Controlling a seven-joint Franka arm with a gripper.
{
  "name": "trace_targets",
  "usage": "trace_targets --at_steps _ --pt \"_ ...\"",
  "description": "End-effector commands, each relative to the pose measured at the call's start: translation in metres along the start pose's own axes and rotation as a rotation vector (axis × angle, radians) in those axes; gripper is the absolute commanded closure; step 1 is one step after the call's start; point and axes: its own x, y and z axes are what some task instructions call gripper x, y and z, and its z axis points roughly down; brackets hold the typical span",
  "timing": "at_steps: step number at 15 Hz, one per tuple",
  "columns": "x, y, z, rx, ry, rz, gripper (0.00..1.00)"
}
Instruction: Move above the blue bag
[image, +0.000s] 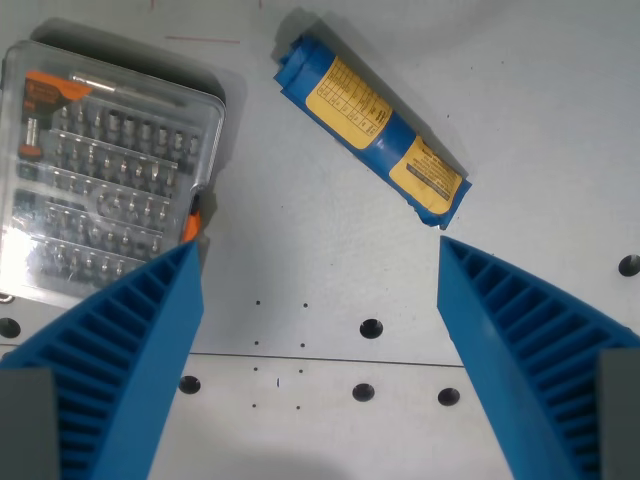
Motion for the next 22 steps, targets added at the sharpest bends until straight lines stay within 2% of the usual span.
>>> trace_targets --at_steps 1,6,12,17,22 --pt "0.0 0.0 -0.001 0.0 0.003 0.0 0.0" --pt "0.0 0.0 -0.001 0.0 0.002 -0.011 0.0" --pt "0.0 0.001 0.005 -0.006 0.006 -0.086 0.0" --pt "0.001 0.004 0.016 -0.018 0.025 -0.186 0.0" --pt "0.002 0.008 0.033 -0.031 0.038 -0.311 0.0"
